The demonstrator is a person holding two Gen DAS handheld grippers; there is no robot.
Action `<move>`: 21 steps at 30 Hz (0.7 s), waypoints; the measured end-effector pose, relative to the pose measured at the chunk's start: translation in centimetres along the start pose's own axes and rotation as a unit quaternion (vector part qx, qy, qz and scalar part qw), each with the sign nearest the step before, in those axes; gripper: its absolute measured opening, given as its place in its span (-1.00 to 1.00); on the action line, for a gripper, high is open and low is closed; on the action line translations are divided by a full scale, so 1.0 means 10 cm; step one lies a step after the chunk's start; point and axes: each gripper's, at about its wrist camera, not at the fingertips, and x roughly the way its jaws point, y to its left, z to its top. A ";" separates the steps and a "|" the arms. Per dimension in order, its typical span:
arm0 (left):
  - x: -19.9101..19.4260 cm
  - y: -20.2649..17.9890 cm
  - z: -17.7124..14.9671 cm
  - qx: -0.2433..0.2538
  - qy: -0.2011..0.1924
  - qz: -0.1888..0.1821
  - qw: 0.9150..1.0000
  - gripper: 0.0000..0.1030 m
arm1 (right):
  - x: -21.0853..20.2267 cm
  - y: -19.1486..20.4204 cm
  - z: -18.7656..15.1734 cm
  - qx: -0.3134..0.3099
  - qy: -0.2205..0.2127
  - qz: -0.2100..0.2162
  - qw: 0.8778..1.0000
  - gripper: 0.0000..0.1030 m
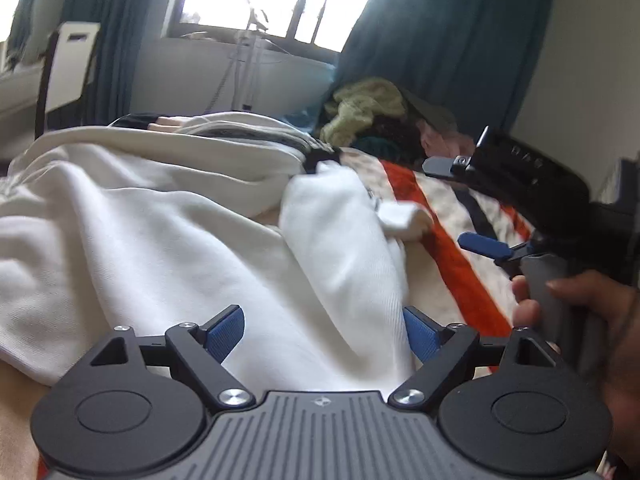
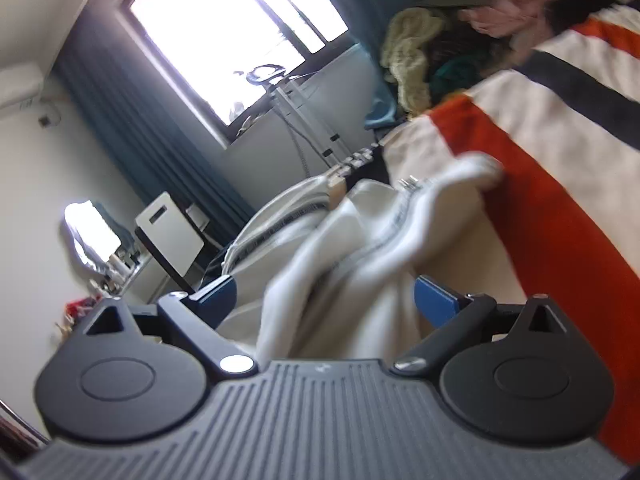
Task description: Fold clothes
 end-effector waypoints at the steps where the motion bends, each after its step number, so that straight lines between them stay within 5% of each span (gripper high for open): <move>1: 0.03 0.10 0.04 -0.017 -0.004 0.007 1.000 0.75 | 0.16 0.04 0.10 -0.017 0.004 -0.003 1.000 0.91; 7: 0.25 0.70 0.23 -0.114 -0.043 0.078 0.989 0.77 | 1.30 0.06 0.64 -0.073 0.051 -0.050 0.995 0.87; 10: 0.41 0.86 0.24 -0.146 -0.053 0.075 0.985 0.77 | 1.83 0.15 0.78 -0.078 0.086 -0.063 0.991 0.86; 14: 0.56 0.95 0.21 -0.153 -0.057 0.071 0.984 0.77 | 2.32 0.21 0.68 -0.126 0.122 -0.132 0.976 0.83; 19: 0.58 0.99 0.19 -0.151 -0.071 0.069 0.984 0.76 | 2.64 0.08 0.52 -0.131 0.153 -0.198 0.959 -0.14; 21: 0.55 1.05 0.18 -0.167 -0.080 0.064 0.981 0.76 | 2.68 0.07 0.50 -0.128 0.156 -0.210 0.957 -0.86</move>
